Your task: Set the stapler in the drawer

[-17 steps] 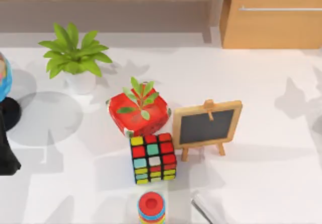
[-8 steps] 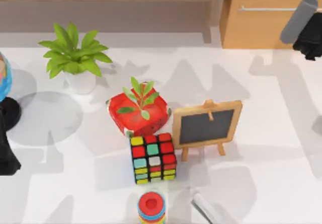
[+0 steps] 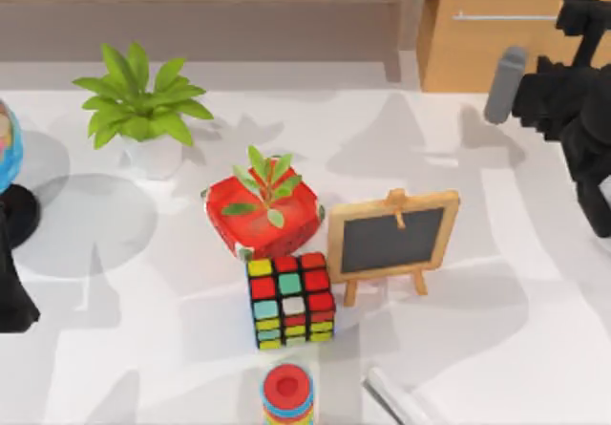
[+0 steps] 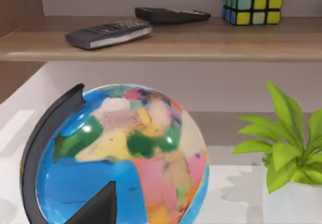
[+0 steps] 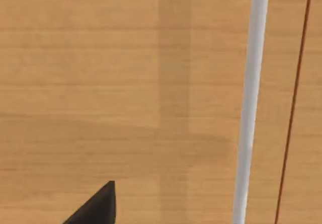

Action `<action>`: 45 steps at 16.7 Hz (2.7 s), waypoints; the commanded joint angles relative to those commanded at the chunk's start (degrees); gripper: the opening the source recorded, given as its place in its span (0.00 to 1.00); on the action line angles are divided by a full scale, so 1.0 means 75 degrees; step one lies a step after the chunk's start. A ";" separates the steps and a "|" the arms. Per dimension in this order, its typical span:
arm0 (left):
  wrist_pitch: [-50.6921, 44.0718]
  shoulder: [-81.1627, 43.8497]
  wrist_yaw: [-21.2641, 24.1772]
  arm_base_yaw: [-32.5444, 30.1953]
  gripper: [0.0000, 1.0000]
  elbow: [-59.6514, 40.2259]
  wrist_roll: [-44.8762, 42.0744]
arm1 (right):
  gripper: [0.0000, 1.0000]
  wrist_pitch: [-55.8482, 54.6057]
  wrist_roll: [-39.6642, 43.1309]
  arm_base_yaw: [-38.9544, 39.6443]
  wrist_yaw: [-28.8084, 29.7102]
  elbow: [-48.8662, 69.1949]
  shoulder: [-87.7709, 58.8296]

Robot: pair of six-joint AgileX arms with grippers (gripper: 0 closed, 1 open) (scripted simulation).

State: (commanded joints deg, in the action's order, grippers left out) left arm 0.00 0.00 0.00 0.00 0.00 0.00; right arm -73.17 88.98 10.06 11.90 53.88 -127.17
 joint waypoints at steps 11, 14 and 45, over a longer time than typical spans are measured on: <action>0.0000 0.0000 0.0000 0.0000 1.00 0.0000 0.0000 | 1.00 0.0258 0.0041 -0.0061 -0.0034 0.0587 -0.0329; 0.0000 0.0000 0.0000 0.0000 1.00 0.0000 0.0000 | 1.00 0.0440 0.0042 -0.0088 -0.0057 0.0920 -0.0479; 0.0000 0.0000 0.0000 0.0000 1.00 0.0000 0.0000 | 0.00 -0.0154 0.0009 0.0081 0.0080 -0.0336 0.0006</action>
State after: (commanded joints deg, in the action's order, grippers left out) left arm 0.00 0.00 0.00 0.00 0.00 0.00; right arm -74.32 89.04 10.66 12.50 51.36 -127.13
